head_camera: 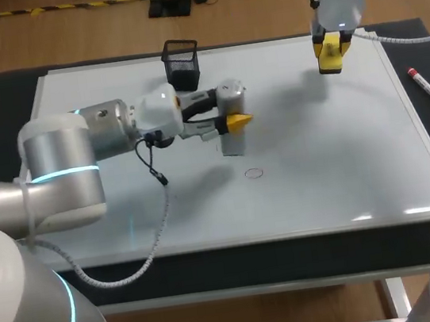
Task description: Pick up the inspection probe, press it on each red-marked spot on the whiteboard one by one, put down the probe, pick up the eraser, and wipe off all the red marks.
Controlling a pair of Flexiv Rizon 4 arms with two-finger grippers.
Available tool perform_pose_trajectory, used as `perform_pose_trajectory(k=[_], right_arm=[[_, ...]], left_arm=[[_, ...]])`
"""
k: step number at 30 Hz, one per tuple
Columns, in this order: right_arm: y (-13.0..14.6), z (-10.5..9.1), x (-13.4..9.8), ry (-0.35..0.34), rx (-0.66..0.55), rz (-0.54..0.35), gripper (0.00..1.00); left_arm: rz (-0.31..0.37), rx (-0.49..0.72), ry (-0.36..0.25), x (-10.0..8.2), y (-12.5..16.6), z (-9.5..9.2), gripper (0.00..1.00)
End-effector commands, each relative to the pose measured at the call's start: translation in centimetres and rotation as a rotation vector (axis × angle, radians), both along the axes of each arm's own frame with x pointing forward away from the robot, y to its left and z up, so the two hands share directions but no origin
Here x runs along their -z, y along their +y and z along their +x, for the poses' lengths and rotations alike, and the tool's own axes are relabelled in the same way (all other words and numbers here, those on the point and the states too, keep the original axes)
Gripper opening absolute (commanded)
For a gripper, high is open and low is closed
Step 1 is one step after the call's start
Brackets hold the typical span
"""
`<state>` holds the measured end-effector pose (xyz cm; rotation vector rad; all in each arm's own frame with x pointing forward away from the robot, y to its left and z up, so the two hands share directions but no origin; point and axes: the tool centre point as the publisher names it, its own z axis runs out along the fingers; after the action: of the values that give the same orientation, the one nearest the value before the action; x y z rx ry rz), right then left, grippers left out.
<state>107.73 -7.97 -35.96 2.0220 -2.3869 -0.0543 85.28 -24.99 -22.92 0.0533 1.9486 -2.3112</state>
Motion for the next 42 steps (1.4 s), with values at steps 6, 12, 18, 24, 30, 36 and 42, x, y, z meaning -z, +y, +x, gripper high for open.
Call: perform_pose_trajectory(k=[6, 12, 18, 24, 30, 36, 42], right_arm=[[-0.1, 0.1, -0.2, 0.001, -0.003, -0.002, 0.00], [-0.1, 0.1, -0.2, 0.001, -0.003, -0.002, 0.00], [-0.1, 0.1, -0.2, 0.001, -0.003, -0.002, 0.00], [-0.1, 0.1, -0.2, 0.001, -0.003, -0.002, 0.00], [-0.1, 0.1, -0.2, 0.001, -0.003, -0.002, 0.00], [-0.1, 0.1, -0.2, 0.001, -0.003, -0.002, 0.00], [-0.1, 0.1, -0.2, 0.001, -0.003, -0.002, 0.00]], left_arm=[[-0.035, -0.084, -0.011, -0.5, 7.3, 0.3, 0.00], [-0.039, -0.162, 0.007, -0.2, 11.6, 0.8, 0.00], [-0.062, -0.206, 0.043, 0.5, 14.4, 1.4, 0.00], [-0.092, -0.224, 0.061, 1.2, 15.9, 2.0, 0.00], [-0.130, -0.243, 0.074, 2.0, 16.8, 2.2, 0.00], [-0.135, -0.247, 0.079, 2.2, 17.2, 2.2, 0.00], [-0.135, -0.247, 0.079, 2.2, 17.2, 2.2, 0.00]])
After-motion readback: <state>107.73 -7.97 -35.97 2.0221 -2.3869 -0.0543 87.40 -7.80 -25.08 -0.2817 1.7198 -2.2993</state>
